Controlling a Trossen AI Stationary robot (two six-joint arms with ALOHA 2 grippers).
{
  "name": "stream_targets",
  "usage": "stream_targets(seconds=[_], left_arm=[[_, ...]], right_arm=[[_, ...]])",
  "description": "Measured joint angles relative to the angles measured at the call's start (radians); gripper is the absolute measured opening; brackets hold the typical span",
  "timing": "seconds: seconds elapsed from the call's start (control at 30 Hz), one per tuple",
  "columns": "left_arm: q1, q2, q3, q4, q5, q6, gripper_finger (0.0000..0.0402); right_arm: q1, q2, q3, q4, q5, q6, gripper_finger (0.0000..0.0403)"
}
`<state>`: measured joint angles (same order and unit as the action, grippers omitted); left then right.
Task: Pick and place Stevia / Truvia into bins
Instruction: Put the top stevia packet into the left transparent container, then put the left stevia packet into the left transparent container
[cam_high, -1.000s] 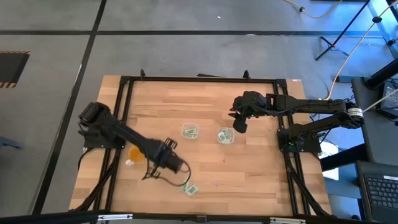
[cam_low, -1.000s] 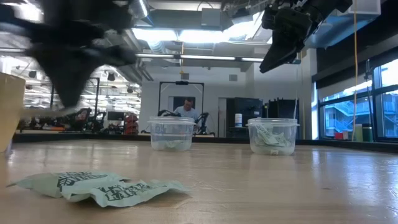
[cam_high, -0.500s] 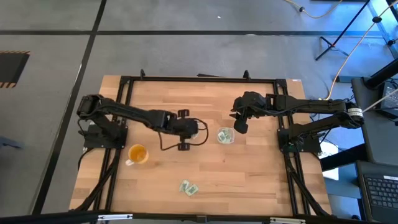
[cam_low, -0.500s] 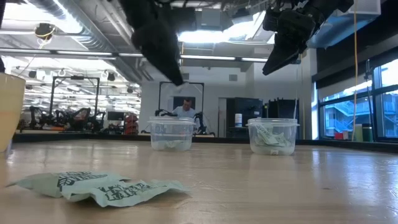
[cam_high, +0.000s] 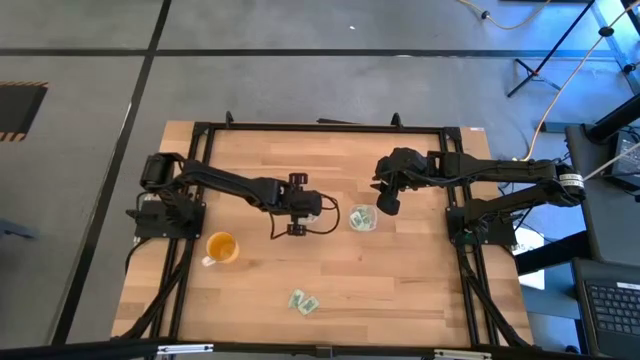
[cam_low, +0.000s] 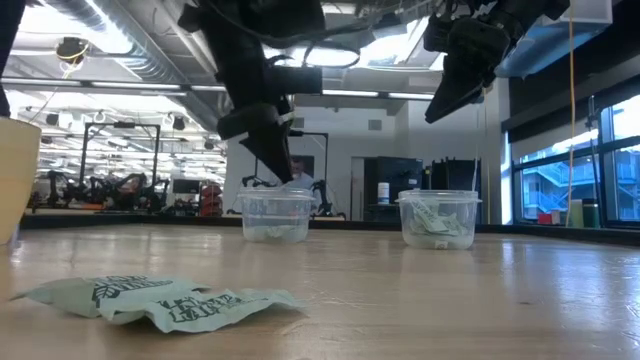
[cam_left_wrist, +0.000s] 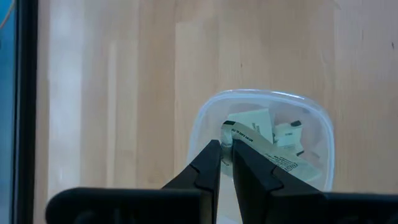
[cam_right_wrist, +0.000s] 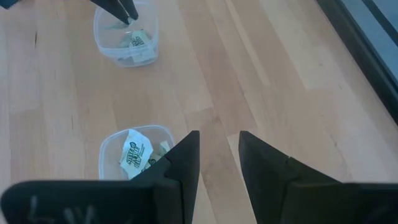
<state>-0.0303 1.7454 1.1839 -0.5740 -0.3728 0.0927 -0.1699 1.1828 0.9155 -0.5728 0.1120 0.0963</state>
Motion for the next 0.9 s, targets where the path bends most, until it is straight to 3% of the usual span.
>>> stream_targets(seconds=[0.23,0.47,0.7,0.9], left_arm=[[-0.001,0.009,0.000,-0.009,0.007,0.005,0.0037],[-0.003,0.004,0.000,-0.005,-0.004,0.018,0.0078],[-0.010,-0.012,-0.001,-0.029,-0.083,0.024,0.0099],[-0.070,-0.058,0.049,-0.114,-0.030,0.075,0.0100]], right_arm=[[0.000,0.000,0.000,-0.002,0.000,0.003,0.0116],[0.000,0.000,0.000,-0.002,0.000,0.003,0.0116],[0.000,0.000,0.000,-0.003,0.000,0.003,0.0116],[0.000,0.000,0.000,-0.006,0.000,0.003,0.0116]])
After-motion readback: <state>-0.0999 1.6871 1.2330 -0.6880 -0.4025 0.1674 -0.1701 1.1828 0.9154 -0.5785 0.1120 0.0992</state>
